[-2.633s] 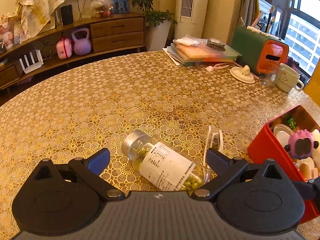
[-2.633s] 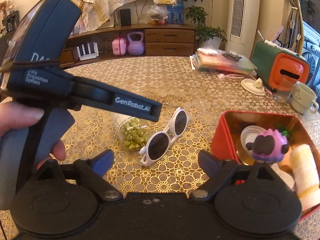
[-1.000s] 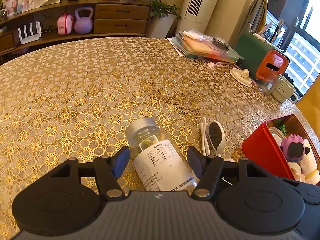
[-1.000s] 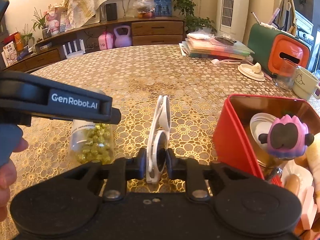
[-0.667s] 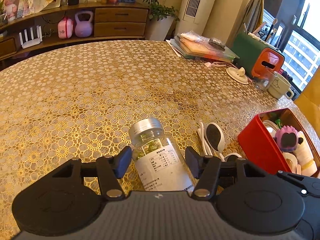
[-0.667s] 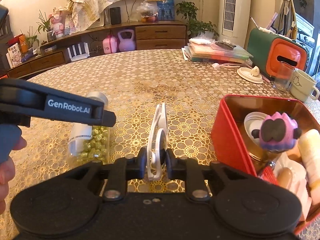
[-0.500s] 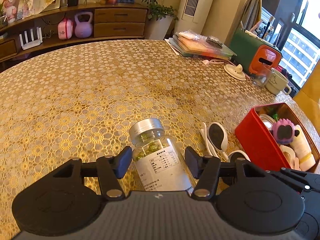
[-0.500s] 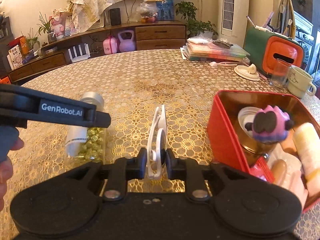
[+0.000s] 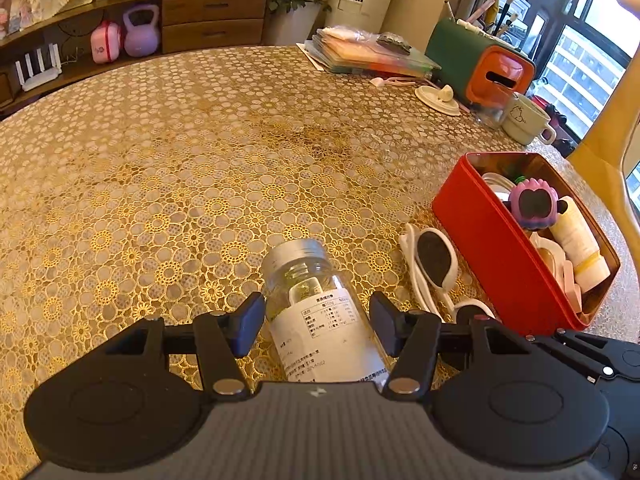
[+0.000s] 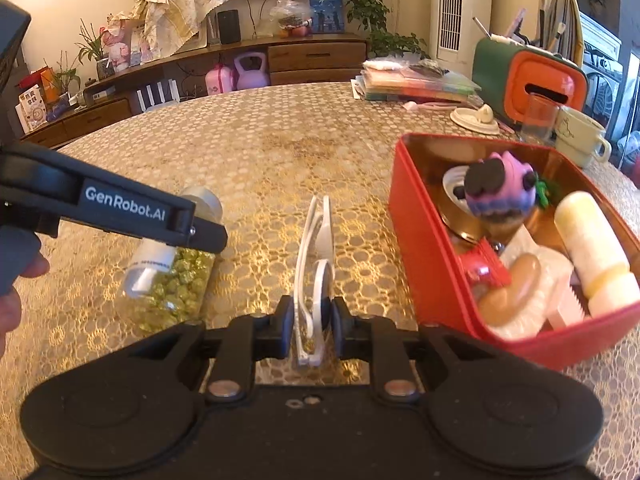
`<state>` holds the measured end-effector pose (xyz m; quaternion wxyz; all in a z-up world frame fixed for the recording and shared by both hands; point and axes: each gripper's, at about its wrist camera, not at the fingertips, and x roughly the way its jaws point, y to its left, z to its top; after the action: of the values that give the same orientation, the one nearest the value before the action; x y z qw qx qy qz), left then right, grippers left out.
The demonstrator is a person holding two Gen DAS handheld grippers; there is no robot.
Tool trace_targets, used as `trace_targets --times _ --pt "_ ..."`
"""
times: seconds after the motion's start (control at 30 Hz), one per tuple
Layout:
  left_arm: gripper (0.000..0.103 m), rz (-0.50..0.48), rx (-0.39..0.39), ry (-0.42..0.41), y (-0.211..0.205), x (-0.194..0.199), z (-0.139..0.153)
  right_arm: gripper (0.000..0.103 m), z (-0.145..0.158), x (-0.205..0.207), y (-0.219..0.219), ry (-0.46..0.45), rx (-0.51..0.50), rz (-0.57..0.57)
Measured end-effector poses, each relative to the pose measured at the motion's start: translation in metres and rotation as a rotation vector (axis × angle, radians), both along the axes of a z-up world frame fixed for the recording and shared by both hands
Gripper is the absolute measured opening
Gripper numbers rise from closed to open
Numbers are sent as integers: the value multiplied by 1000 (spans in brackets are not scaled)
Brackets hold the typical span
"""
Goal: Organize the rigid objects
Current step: 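Grasp the green pill bottle with the left gripper while the right gripper grasps the white sunglasses, then carry the pill bottle with the left gripper while the right gripper carries the sunglasses over the tin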
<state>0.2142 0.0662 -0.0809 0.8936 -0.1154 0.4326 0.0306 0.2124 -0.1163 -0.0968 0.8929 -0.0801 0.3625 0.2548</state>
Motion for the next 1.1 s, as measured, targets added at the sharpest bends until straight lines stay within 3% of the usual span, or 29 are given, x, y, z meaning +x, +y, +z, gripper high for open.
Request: trace_targets --times 0.17,0.53,0.73,1.1 --pt "67 10 25 9 -8 -6 0 19 -1 1 -3 5 13 0" --pt "68 6 52 25 -24 -14 -15 19 -2 0 -5 3 20 -2" --pt "55 -3 104 -1 -29 -16 -13 19 -2 -1 -5 -1 14 0" --pt "51 -9 103 -43 -32 -19 7 18 29 -5 -20 -77 62 -20"
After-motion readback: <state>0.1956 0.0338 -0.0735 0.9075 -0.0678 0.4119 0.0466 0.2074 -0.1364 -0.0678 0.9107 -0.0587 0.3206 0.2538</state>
